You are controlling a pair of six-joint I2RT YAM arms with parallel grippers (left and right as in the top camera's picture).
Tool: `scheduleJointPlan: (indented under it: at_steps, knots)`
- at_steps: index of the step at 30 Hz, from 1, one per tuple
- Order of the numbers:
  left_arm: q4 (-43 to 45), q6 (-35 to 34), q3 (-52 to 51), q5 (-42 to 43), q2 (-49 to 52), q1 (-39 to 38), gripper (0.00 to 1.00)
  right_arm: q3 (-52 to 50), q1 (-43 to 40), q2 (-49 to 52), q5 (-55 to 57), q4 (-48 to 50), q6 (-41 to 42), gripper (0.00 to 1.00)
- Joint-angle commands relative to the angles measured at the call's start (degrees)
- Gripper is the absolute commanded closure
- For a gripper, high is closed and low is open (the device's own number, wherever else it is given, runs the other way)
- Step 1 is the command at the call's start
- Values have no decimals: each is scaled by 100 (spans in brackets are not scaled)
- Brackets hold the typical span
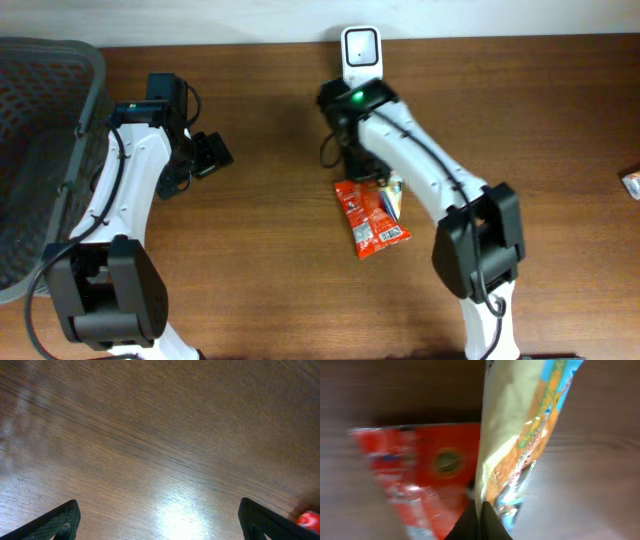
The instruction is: Scan the item barcode
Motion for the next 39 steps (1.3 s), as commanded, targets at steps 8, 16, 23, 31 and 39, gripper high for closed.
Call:
scheduleJointPlan:
  at_steps: [8, 16, 23, 31, 39]
  knots:
    - [-9, -31, -15, -42, 61, -2, 1, 769, 245, -17, -765, 155, 140, 49]
    - [-9, -31, -15, -42, 61, 0, 1, 960, -1182, -2, -831, 177, -7, 1]
    - [-7, -31, -15, -42, 61, 0, 1, -374, -1252, 61, -1298, 1703, -1091, 1]
    - [-9, -31, -15, -42, 61, 0, 1, -1530, -1241, 66, -2221, 2881, -2417, 1]
    - [-9, -31, -15, -42, 61, 0, 1, -2190, -1252, 66, -1687, 3451, -2413, 14]
